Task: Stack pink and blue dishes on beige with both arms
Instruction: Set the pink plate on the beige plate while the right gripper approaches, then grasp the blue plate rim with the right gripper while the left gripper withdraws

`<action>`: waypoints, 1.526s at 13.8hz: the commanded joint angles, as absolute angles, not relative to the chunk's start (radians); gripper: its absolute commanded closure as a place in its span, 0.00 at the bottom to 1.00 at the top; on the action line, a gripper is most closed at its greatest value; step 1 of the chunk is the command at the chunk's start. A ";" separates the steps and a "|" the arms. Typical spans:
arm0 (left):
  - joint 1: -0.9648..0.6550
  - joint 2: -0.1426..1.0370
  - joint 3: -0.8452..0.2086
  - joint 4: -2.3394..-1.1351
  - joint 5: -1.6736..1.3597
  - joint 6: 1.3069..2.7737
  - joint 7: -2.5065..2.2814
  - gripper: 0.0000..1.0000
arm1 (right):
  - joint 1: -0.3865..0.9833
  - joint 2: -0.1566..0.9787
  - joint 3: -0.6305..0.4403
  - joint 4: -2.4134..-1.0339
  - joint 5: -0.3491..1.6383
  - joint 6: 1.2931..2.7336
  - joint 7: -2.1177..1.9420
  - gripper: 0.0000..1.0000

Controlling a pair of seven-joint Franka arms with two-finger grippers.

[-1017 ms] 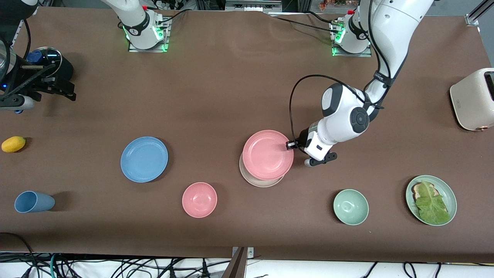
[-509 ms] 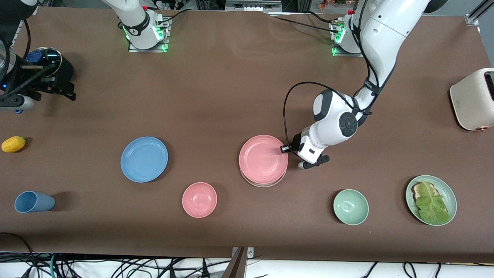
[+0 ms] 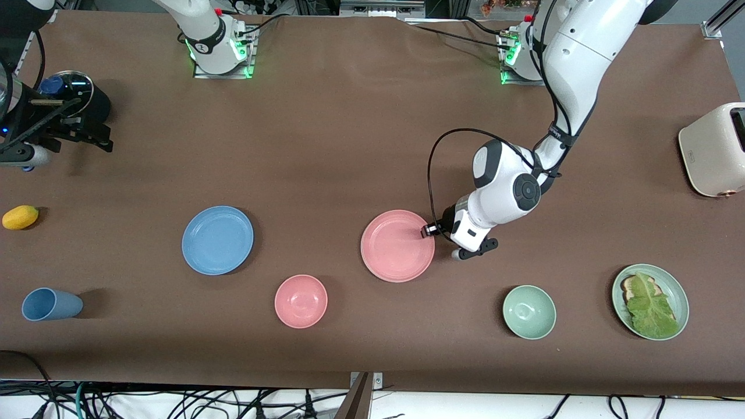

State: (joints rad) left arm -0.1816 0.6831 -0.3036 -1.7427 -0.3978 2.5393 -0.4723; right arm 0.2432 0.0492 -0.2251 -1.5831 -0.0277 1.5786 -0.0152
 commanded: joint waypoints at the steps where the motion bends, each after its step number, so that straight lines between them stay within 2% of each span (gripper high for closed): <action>1: -0.195 0.703 -0.296 -1.712 -0.410 2.543 -0.471 0.18 | 0.235 0.067 -0.222 -1.562 -0.021 1.582 -0.009 0.00; 2: -0.196 0.698 -0.296 -1.709 -0.408 2.542 -0.474 0.06 | 0.236 0.067 -0.222 -1.560 -0.023 1.583 -0.011 0.00; 3: -0.195 0.690 -0.296 -1.709 -0.408 2.540 -0.474 0.00 | 0.236 0.067 -0.222 -1.560 -0.029 1.585 -0.012 0.00; 5: -0.193 0.670 -0.293 -1.710 -0.407 2.527 -0.474 0.00 | 0.223 0.067 -0.229 -1.560 -0.022 1.583 -0.017 0.00; 7: -0.178 0.643 -0.291 -1.700 -0.305 2.443 -0.472 0.00 | 0.225 0.086 -0.227 -1.562 -0.023 1.595 -0.018 0.00; 9: -0.137 0.626 -0.299 -1.633 -0.111 2.277 -0.474 0.00 | 0.230 0.191 -0.226 -1.557 -0.021 1.618 -0.024 0.00; 12: -0.124 0.609 -0.296 -1.551 -0.066 2.099 -0.471 0.00 | 0.239 0.259 -0.221 -1.560 -0.023 1.673 -0.014 0.00; 14: -0.112 0.606 -0.296 -1.533 0.035 2.051 -0.410 0.00 | 0.219 0.287 -0.224 -1.597 0.021 1.745 -0.072 0.00; 16: -0.098 0.583 -0.298 -1.531 0.122 2.002 -0.356 0.00 | 0.204 0.362 -0.225 -1.635 0.107 1.843 -0.124 0.00; 21: 0.021 0.505 -0.298 -1.529 0.150 1.869 -0.108 0.00 | 0.204 0.448 -0.224 -1.794 0.109 2.145 -0.170 0.00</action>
State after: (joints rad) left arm -0.0296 0.5494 -0.2923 -1.5234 0.1262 1.9161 -0.2071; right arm 0.2103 0.4488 -0.2278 -1.7173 0.0919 2.0472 -0.1326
